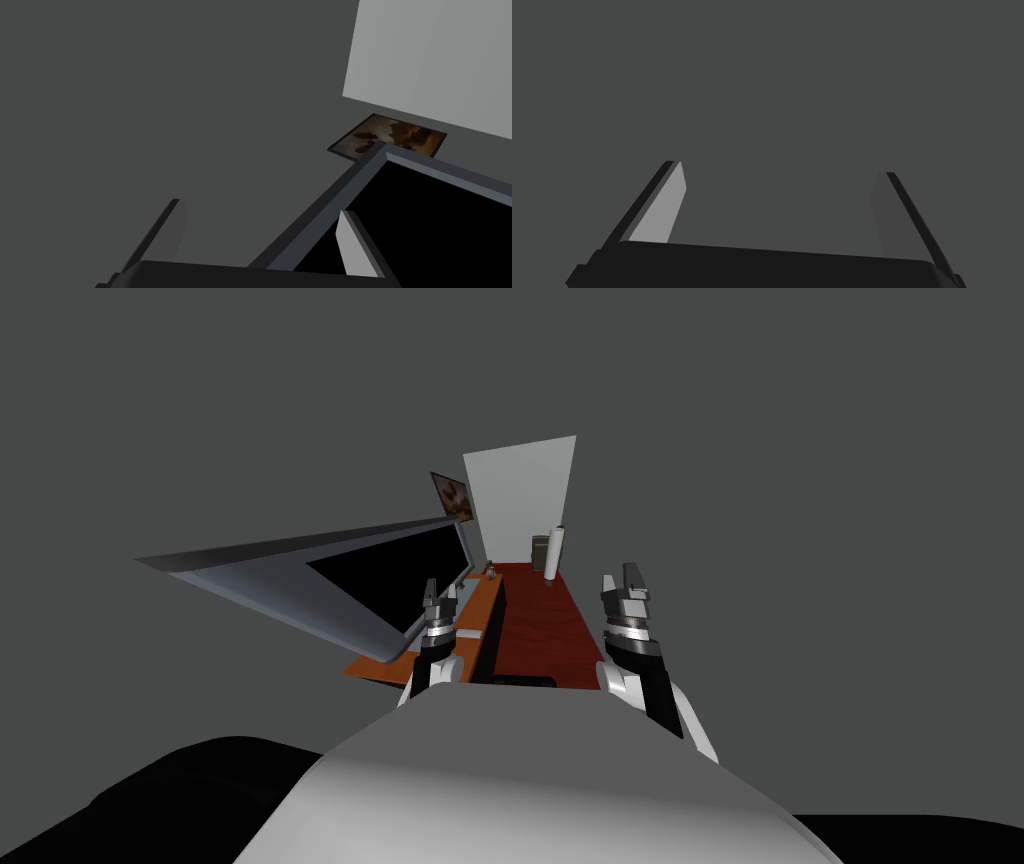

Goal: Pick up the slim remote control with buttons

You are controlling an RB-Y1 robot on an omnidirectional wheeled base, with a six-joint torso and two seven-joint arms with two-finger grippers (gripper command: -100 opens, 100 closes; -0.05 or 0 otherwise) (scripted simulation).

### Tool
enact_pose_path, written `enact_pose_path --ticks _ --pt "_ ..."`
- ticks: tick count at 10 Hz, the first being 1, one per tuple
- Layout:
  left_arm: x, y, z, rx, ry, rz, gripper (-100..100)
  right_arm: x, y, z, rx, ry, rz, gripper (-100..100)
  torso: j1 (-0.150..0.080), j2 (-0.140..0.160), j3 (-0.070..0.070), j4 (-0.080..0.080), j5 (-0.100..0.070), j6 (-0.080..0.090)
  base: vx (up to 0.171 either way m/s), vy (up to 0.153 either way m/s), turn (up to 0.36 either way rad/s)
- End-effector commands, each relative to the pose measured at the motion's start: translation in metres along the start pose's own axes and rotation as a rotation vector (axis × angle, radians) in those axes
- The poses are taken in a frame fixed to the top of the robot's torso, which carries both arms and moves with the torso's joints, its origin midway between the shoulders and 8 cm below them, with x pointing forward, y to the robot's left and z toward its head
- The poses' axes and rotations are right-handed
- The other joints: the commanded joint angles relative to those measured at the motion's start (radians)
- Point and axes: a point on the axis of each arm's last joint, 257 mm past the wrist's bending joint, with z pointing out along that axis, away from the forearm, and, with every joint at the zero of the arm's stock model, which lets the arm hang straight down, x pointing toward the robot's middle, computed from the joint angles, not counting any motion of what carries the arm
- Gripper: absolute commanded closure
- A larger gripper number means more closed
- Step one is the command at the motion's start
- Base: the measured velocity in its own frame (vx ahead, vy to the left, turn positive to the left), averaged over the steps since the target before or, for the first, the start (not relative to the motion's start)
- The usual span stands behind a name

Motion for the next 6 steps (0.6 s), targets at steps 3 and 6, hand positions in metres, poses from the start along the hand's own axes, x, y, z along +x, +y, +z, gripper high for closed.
enact_pose_path --ticks 3,6 --pt "-0.011 0.038 -0.009 -0.122 0.021 0.016 -100 0.000 0.000 0.000 0.000 0.000 0.000 0 0.000 -0.001 0.000 0.000 0.000 0.000 0.013 -0.005 -0.035" --pt "-0.025 0.082 -0.025 -0.265 0.029 0.029 -100 0.000 0.000 0.000 0.000 0.000 0.000 0 -0.001 -0.002 -0.001 0.000 0.000 0.000 0.024 -0.015 -0.031"
